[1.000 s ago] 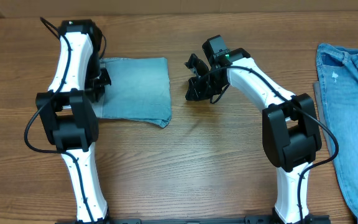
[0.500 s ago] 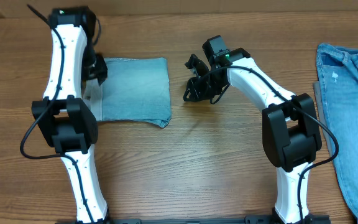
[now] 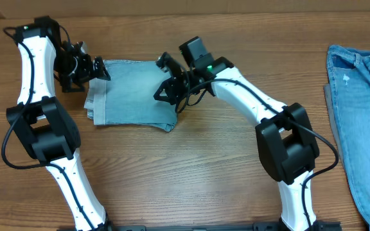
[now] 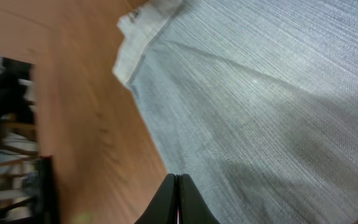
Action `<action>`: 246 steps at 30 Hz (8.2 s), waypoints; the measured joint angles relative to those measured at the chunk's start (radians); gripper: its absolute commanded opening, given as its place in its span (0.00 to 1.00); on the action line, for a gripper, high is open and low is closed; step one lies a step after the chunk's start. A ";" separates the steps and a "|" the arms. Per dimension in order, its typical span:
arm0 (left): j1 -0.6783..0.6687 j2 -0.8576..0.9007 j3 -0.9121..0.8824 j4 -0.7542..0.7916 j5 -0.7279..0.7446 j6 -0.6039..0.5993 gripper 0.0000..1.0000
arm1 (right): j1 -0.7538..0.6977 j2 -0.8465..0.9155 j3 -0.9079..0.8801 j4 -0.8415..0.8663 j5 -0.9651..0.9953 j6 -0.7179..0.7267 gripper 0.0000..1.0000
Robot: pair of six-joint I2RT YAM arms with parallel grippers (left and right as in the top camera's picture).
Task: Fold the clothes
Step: 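Grasp the left and right edges of the jeans bundle with both grippers, then carry the bundle leftward with the left gripper and release the right, then lower the bundle at the left table edge and press it with the left gripper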
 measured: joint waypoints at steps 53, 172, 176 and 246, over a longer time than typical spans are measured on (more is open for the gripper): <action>-0.068 -0.030 -0.304 0.302 -0.056 -0.040 0.04 | 0.009 0.172 -0.001 0.134 0.097 0.155 0.04; -0.074 0.104 -0.076 0.147 -0.487 0.382 0.05 | -0.361 -0.284 -0.104 -0.451 0.426 0.129 0.15; -0.019 0.103 -0.076 0.211 -0.495 0.373 0.09 | -0.361 -0.284 -0.104 -0.435 0.426 0.129 0.16; 0.013 0.008 -0.086 0.085 -0.280 0.106 0.28 | -0.362 -0.259 -0.104 -0.342 0.447 0.130 1.00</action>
